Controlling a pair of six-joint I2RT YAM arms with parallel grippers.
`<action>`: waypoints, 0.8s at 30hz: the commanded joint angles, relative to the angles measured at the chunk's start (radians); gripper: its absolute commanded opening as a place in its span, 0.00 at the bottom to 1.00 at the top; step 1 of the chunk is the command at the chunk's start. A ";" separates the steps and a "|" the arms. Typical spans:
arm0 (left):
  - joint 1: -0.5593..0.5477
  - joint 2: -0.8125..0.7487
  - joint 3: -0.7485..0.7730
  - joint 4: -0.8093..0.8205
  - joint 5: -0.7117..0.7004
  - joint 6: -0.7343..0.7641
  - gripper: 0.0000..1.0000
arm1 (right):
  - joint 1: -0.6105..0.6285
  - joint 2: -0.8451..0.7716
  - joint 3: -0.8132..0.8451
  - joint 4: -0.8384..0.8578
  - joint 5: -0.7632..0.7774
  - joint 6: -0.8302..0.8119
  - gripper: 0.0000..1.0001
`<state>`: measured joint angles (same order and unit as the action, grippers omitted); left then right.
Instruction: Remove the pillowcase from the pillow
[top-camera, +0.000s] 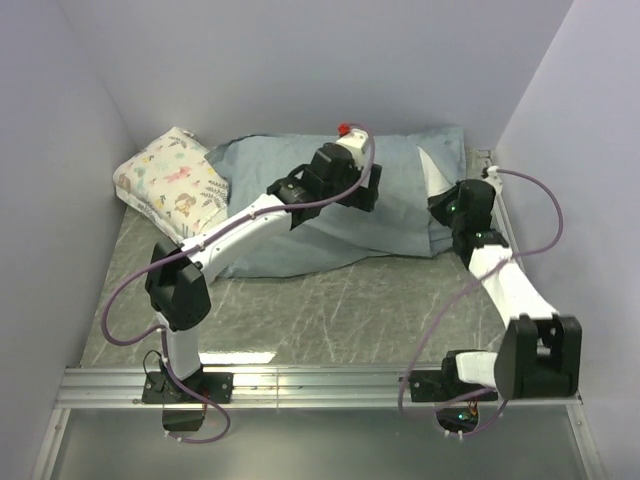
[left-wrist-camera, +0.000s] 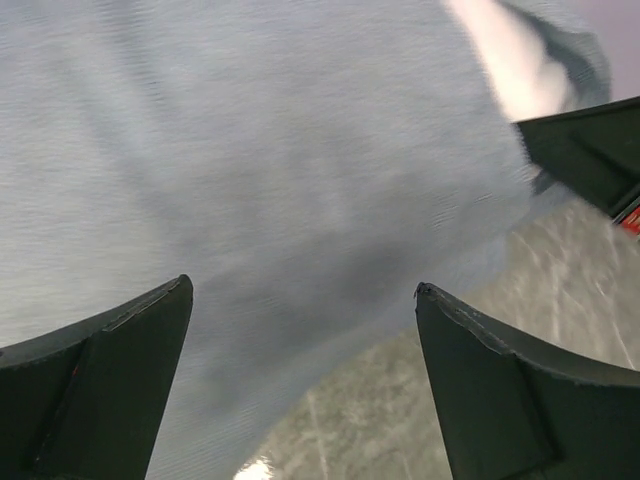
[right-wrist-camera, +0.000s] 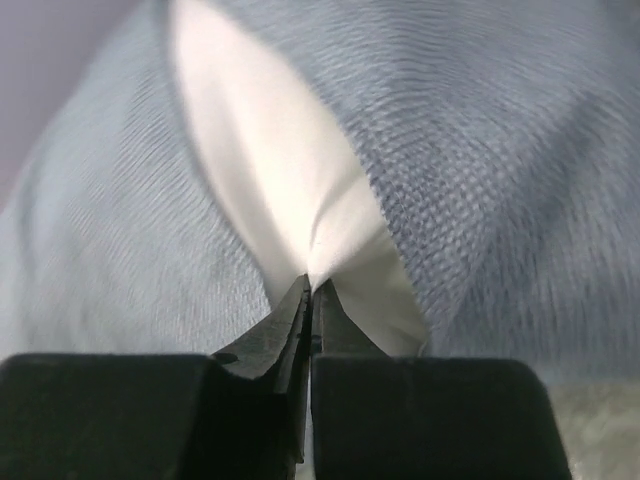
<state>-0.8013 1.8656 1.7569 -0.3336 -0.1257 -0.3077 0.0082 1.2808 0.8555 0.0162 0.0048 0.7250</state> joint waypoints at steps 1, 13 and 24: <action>-0.067 -0.010 0.058 0.060 0.034 0.035 0.99 | 0.136 -0.136 -0.059 0.025 -0.026 -0.010 0.00; -0.139 0.136 0.122 0.110 0.038 -0.018 0.99 | 0.151 -0.426 -0.135 -0.243 0.153 -0.065 0.57; -0.164 0.145 0.139 0.122 0.026 -0.010 0.99 | 0.015 -0.451 -0.134 -0.438 0.224 -0.099 0.77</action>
<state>-0.9489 2.0277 1.8400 -0.2451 -0.1020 -0.3172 0.0566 0.8154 0.7071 -0.3759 0.1894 0.6449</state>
